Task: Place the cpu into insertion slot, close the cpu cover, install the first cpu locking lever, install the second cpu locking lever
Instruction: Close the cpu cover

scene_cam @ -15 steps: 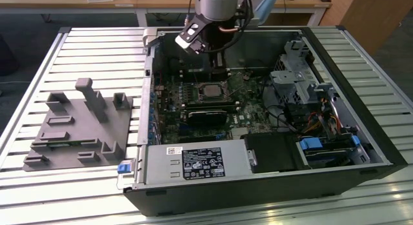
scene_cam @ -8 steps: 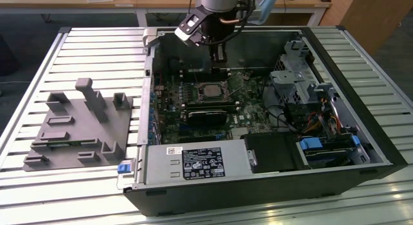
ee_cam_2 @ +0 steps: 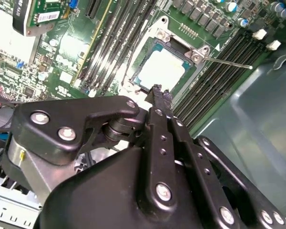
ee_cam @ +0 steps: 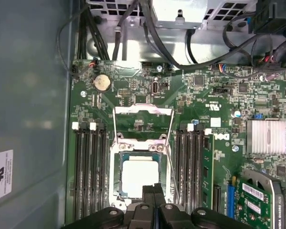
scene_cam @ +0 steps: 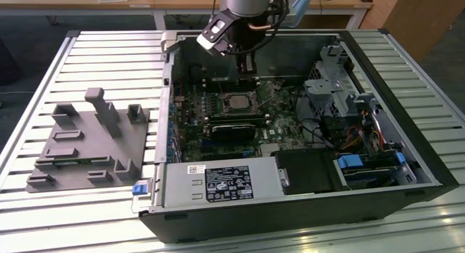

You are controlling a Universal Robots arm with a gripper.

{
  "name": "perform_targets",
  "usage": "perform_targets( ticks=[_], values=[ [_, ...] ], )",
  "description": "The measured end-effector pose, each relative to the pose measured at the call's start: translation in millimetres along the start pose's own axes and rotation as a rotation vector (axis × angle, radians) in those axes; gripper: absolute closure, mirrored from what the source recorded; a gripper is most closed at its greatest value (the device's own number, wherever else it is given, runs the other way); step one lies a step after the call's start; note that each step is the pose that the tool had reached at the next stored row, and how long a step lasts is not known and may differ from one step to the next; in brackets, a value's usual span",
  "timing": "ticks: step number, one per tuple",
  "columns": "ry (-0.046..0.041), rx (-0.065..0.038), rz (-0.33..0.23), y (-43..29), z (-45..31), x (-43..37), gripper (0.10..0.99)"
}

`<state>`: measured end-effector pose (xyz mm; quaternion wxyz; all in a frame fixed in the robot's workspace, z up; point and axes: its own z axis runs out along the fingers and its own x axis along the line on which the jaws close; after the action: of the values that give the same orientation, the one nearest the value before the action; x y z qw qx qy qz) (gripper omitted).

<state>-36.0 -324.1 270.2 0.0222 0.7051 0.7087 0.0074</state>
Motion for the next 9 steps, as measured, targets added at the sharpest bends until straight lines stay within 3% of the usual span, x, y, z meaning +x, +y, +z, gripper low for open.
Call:
perform_targets(
  ticks=[9],
  values=[
    [-0.0001, 0.0, 0.0, 11.5, 0.6, -0.2, 0.98]
  ],
)
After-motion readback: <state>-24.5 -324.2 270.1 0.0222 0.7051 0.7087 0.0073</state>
